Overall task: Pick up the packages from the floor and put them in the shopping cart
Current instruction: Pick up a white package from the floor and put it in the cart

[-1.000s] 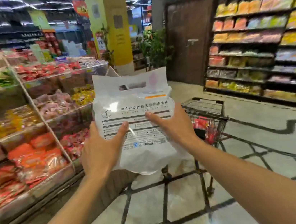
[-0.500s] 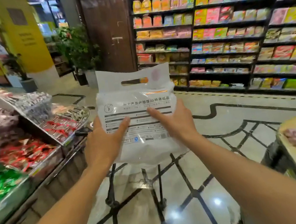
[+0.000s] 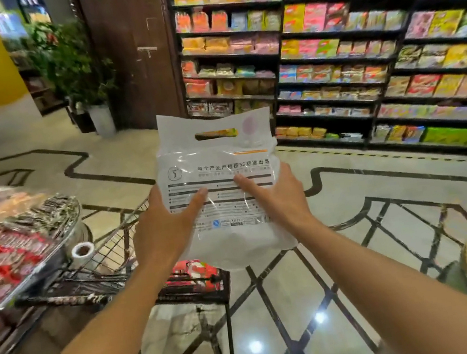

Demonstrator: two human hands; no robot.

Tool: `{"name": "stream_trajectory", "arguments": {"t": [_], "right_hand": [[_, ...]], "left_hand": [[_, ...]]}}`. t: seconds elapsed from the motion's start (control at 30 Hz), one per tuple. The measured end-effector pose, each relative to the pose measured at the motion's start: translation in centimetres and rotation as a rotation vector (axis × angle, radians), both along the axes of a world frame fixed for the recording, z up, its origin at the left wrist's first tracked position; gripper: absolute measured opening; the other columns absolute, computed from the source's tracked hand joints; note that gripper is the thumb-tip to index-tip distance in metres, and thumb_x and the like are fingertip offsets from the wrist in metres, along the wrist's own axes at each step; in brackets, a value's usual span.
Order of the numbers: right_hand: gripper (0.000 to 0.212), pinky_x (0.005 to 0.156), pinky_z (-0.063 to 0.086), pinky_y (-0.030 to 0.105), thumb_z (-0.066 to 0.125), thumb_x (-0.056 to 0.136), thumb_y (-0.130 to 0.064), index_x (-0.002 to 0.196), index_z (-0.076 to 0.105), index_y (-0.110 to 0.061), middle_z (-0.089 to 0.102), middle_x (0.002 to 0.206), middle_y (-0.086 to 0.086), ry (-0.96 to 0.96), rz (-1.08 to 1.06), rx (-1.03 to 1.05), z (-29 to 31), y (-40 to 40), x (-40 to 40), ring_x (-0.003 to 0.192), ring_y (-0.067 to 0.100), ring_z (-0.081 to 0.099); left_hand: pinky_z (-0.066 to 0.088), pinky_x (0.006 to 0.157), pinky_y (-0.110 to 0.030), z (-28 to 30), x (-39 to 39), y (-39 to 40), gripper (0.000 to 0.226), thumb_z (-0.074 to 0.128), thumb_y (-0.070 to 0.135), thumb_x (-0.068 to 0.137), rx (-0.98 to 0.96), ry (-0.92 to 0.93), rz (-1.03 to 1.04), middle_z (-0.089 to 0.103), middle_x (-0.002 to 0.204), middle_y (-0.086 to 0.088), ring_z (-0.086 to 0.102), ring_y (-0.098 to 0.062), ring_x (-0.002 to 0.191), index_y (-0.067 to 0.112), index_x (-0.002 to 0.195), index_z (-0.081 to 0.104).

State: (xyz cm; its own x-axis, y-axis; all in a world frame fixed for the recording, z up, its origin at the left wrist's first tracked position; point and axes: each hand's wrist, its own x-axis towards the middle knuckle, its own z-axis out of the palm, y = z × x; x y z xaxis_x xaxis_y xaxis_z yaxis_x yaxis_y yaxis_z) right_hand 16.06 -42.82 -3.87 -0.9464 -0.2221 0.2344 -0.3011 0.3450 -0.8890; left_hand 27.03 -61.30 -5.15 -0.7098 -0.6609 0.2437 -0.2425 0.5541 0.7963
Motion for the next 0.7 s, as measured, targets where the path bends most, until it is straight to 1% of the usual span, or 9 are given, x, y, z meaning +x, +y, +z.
{"name": "stream_trajectory", "arguments": {"t": [0.07, 0.13, 0.23, 0.3, 0.43, 0.5, 0.6, 0.67, 0.7], "right_hand": [[0.063, 0.083, 0.064, 0.035, 0.085, 0.078, -0.061, 0.122, 0.05, -0.035, 0.07, 0.112, -0.009, -0.033, 0.022, 0.008, -1.1, -1.2, -3.5, 0.098, 0.01, 0.073], [0.046, 0.076, 0.064, 0.028, 0.086, 0.082, -0.053, 0.105, 0.047, -0.043, 0.067, 0.098, -0.014, -0.054, 0.057, 0.024, -2.3, -2.3, -7.2, 0.085, 0.002, 0.07], [0.041, 0.071, 0.056, 0.02, 0.085, 0.084, -0.048, 0.09, 0.045, -0.045, 0.059, 0.085, -0.024, -0.024, 0.123, 0.051, -3.9, -3.9, -13.5, 0.077, -0.006, 0.063], [0.037, 0.078, 0.059, 0.025, 0.085, 0.081, -0.057, 0.097, 0.054, -0.043, 0.064, 0.091, -0.023, -0.02, 0.185, 0.049, -5.2, -5.2, -17.7, 0.084, 0.001, 0.068], [0.069, 0.085, 0.064, 0.037, 0.081, 0.067, -0.078, 0.118, 0.068, -0.034, 0.077, 0.104, -0.016, -0.055, 0.317, 0.098, -7.4, -8.3, -25.1, 0.093, 0.003, 0.075], [0.058, 0.081, 0.059, 0.025, 0.084, 0.07, -0.071, 0.111, 0.067, -0.034, 0.075, 0.099, -0.018, -0.08, 0.395, 0.127, -7.9, -10.0, -27.3, 0.091, -0.002, 0.072], [0.037, 0.068, 0.043, 0.002, 0.089, 0.077, -0.054, 0.094, 0.058, -0.042, 0.065, 0.088, -0.028, -0.125, 0.48, 0.142, -8.8, -12.6, -29.2, 0.077, -0.022, 0.06], [0.036, 0.071, 0.045, 0.001, 0.089, 0.077, -0.054, 0.094, 0.059, -0.045, 0.067, 0.089, -0.028, -0.121, 0.537, 0.143, -10.4, -14.9, -30.3, 0.078, -0.023, 0.061], [0.04, 0.078, 0.052, 0.008, 0.088, 0.074, -0.061, 0.101, 0.064, -0.043, 0.072, 0.094, -0.024, -0.126, 0.576, 0.139, -11.0, -16.2, -30.7, 0.084, -0.018, 0.066]], "left_hand": [[0.05, 0.071, -0.034, -0.9, -3.2, -0.8, 0.074, 0.06, 0.081, 0.081, 0.02, -0.03, 0.018, 0.063, 0.099, 0.011, 0.066, -0.021, 0.088, 0.03, 0.134, 0.052], [0.048, 0.066, -0.03, -1.9, -6.4, -1.7, 0.073, 0.061, 0.079, 0.081, 0.033, -0.05, 0.044, 0.063, 0.097, 0.012, 0.065, -0.019, 0.087, 0.03, 0.134, 0.052], [0.057, 0.08, -0.042, -3.5, -11.5, -3.0, 0.078, 0.058, 0.087, 0.077, 0.041, -0.086, 0.093, 0.068, 0.104, 0.011, 0.069, -0.022, 0.092, 0.035, 0.135, 0.052], [0.057, 0.082, -0.043, -4.5, -14.5, -3.6, 0.079, 0.058, 0.088, 0.075, 0.074, -0.106, 0.147, 0.07, 0.105, 0.011, 0.069, -0.022, 0.092, 0.036, 0.135, 0.052], [0.049, 0.07, -0.032, -6.6, -19.0, -4.5, 0.086, 0.061, 0.086, 0.074, 0.128, -0.129, 0.262, 0.067, 0.101, 0.012, 0.066, -0.014, 0.083, 0.029, 0.138, 0.051], [0.053, 0.07, -0.033, -7.9, -20.4, -5.2, 0.093, 0.057, 0.095, 0.067, 0.161, -0.123, 0.312, 0.07, 0.106, 0.012, 0.069, -0.012, 0.088, 0.032, 0.135, 0.052], [0.054, 0.074, -0.036, -9.6, -21.5, -6.5, 0.096, 0.052, 0.097, 0.065, 0.163, -0.131, 0.394, 0.068, 0.109, 0.01, 0.068, -0.022, 0.096, 0.039, 0.142, 0.05], [0.055, 0.079, -0.042, -10.6, -21.7, -7.6, 0.097, 0.052, 0.097, 0.066, 0.165, -0.152, 0.446, 0.067, 0.109, 0.01, 0.068, -0.024, 0.095, 0.044, 0.147, 0.044], [0.056, 0.083, -0.045, -11.1, -21.7, -8.3, 0.095, 0.052, 0.1, 0.064, 0.183, -0.154, 0.484, 0.069, 0.109, 0.01, 0.069, -0.024, 0.097, 0.043, 0.14, 0.049]]}}
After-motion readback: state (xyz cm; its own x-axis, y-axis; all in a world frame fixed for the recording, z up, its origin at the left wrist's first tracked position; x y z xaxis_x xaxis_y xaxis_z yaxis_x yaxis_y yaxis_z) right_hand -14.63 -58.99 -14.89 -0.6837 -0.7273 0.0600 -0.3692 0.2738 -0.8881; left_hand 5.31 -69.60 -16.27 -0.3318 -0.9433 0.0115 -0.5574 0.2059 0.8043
